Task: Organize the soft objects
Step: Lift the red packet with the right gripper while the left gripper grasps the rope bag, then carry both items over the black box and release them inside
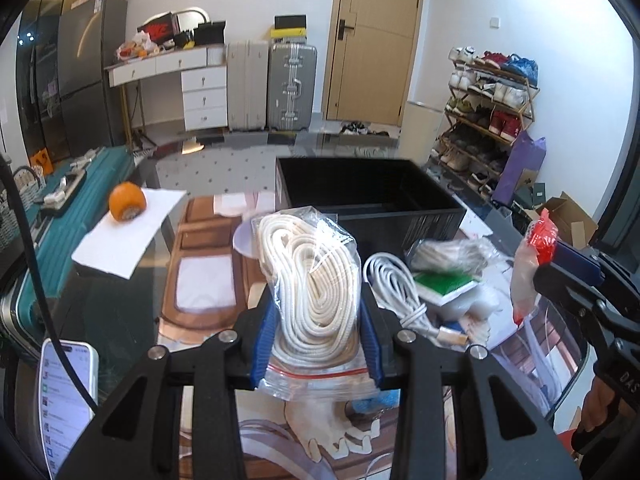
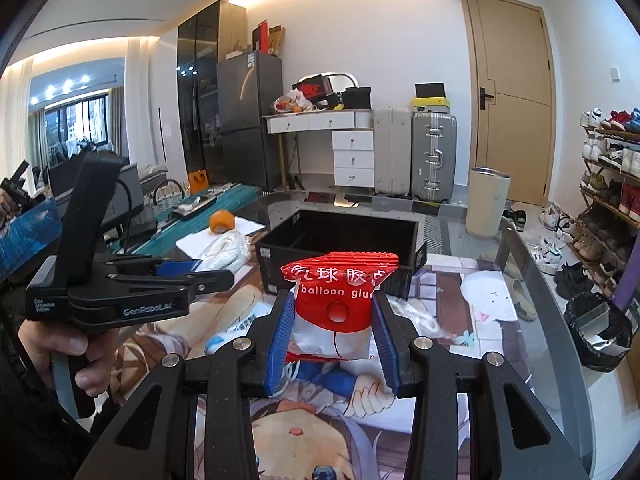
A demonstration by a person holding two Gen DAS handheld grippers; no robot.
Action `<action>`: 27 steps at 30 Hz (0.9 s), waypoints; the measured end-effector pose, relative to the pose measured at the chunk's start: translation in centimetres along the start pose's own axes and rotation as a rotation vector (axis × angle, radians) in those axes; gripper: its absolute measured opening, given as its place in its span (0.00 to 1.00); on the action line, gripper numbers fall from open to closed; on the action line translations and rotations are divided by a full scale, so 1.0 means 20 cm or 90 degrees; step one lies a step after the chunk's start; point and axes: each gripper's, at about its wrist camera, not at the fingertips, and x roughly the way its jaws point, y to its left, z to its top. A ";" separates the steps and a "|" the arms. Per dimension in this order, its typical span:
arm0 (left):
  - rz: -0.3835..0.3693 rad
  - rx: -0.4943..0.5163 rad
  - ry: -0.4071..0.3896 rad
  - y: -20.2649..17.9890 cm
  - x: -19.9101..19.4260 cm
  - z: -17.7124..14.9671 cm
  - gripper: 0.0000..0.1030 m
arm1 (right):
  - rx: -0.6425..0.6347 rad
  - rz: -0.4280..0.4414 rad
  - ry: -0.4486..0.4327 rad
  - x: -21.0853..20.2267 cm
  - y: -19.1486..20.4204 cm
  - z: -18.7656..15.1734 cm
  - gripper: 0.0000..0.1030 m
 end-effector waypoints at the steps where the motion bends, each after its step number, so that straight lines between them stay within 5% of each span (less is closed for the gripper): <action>1: 0.000 0.001 -0.004 0.00 -0.01 0.01 0.35 | 0.002 0.000 -0.004 0.00 -0.01 0.01 0.38; 27: -0.003 0.004 -0.038 -0.03 0.06 0.22 0.35 | -0.015 -0.013 -0.011 0.12 -0.09 0.26 0.38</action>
